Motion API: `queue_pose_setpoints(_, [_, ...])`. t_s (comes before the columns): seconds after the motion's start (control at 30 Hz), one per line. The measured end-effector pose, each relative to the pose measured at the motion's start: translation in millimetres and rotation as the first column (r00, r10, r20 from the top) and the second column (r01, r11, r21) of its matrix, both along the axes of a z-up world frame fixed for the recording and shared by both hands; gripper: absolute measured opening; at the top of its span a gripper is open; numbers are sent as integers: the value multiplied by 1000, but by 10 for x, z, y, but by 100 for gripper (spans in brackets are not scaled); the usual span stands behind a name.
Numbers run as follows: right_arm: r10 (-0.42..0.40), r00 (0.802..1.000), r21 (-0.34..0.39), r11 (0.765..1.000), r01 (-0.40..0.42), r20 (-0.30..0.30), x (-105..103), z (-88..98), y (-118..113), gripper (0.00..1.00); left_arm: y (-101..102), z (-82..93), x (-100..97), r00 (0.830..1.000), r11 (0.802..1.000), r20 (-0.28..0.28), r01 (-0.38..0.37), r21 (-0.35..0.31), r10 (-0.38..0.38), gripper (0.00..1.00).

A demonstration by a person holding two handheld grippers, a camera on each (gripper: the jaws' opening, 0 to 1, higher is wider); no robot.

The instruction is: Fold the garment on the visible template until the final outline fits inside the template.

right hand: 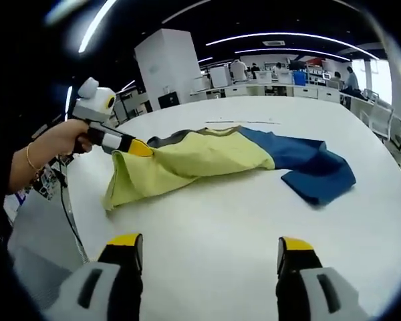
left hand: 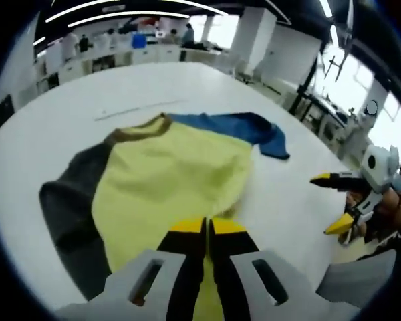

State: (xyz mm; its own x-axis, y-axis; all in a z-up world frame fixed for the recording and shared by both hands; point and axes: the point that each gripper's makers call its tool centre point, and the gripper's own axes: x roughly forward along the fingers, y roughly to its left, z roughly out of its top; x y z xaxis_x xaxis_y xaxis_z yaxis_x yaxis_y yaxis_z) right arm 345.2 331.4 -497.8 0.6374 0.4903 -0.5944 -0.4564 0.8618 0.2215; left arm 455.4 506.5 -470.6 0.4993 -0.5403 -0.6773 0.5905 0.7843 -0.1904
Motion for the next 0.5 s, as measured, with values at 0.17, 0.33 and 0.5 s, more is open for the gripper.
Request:
queue_pose_setpoints(0.17, [-3,1000,1,1000,3,-16,0,-44,9,80,77,-1,171,999,1000,54,1,29,-3,0])
queue_pose_setpoints(0.33, [-4,1000,2,1000,5,-21,-3,-61,15,79,131,-107,303,996,995,78,28,100,-36,0])
queue_pose_setpoints(0.5, [-8,1000,2,1000,8,-29,8,-95,6,78,160,-243,357,994,982,77,68,176,-82,0])
